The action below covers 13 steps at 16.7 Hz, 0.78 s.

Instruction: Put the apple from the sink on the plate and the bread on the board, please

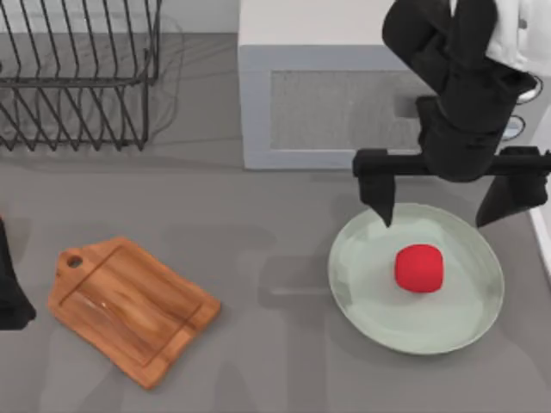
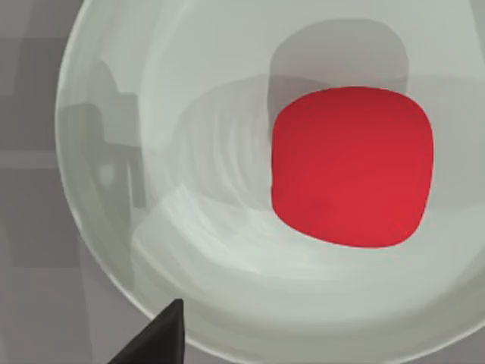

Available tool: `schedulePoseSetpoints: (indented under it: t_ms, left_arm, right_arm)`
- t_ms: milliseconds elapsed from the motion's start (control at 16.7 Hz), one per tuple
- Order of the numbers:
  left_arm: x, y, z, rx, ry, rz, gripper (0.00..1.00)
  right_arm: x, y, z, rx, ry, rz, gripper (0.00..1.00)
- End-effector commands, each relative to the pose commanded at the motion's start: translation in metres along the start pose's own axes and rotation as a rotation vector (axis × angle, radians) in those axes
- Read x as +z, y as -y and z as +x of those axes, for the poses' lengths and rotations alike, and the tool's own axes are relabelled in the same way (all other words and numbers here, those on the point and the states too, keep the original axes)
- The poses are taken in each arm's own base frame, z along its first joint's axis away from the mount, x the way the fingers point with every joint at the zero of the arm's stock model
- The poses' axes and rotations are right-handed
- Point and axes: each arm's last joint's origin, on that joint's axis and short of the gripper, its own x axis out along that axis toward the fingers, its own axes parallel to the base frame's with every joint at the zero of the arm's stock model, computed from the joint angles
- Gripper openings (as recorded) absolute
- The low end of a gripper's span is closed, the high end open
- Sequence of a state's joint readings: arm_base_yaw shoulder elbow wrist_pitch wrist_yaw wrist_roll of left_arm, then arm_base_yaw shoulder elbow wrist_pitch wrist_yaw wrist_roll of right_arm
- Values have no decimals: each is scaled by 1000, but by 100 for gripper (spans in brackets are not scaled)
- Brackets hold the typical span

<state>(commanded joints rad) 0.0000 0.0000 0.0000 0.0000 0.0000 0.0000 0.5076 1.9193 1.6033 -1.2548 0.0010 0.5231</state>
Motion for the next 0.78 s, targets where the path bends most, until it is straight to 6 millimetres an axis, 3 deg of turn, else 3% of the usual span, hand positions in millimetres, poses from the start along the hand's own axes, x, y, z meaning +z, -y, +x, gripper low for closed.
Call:
schedulePoseSetpoints:
  t_ms: [240,420,600,780]
  left_arm:
    - [0,0,0,0,0,0,100]
    - [0,0,0,0,0,0,100]
    - [0,0,0,0,0,0,100]
    - [0,0,0,0,0,0,100]
  right_arm:
    - [-2,5,-5,14,25,-1,100]
    - [-14,25,-18,60,116,-3,100]
    - [-41,59,-34,119,267,-3,100]
    - [-84,98,-46,180,495,-3,100]
